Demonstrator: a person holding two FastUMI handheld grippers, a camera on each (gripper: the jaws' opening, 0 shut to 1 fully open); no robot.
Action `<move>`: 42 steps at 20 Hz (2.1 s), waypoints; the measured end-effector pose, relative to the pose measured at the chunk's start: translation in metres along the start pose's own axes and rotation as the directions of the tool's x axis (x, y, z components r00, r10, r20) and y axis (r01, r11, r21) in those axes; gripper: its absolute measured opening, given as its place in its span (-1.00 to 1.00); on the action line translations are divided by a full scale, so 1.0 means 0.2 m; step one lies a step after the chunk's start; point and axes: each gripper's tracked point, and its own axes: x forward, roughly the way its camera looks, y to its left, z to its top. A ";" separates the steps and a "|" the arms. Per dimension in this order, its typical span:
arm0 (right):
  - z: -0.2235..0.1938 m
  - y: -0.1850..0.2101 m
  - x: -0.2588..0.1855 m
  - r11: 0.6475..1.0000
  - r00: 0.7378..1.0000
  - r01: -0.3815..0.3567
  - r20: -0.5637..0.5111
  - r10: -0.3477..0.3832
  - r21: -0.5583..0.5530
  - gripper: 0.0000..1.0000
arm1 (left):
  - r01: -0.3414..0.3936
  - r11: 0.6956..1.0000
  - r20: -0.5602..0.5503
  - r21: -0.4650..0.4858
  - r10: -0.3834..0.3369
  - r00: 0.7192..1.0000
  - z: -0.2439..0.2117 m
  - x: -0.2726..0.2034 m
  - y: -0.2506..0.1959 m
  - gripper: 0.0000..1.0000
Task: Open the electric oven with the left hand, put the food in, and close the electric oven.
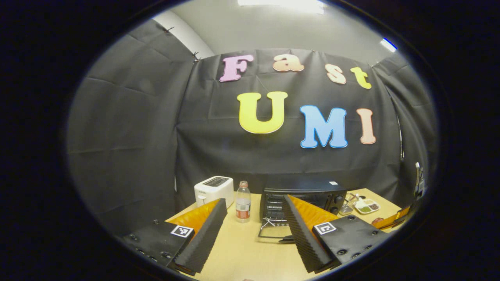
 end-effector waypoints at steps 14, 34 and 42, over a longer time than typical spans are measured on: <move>0.24 0.43 0.53 0.994 0.992 -0.094 0.093 0.090 0.047 -0.82 | 0.029 1.000 -0.020 -0.002 -0.029 0.999 -0.04 0.28 0.20 1.00; 0.36 0.60 1.33 0.993 0.965 -0.115 0.242 0.102 0.040 -0.81 | -0.032 0.997 -0.093 0.065 0.038 0.995 -0.16 0.52 0.53 0.82; 0.39 0.42 1.37 0.988 0.961 0.097 0.269 -0.061 -0.122 -0.39 | -0.022 0.997 -0.105 0.067 0.029 0.994 -0.20 0.52 0.51 0.82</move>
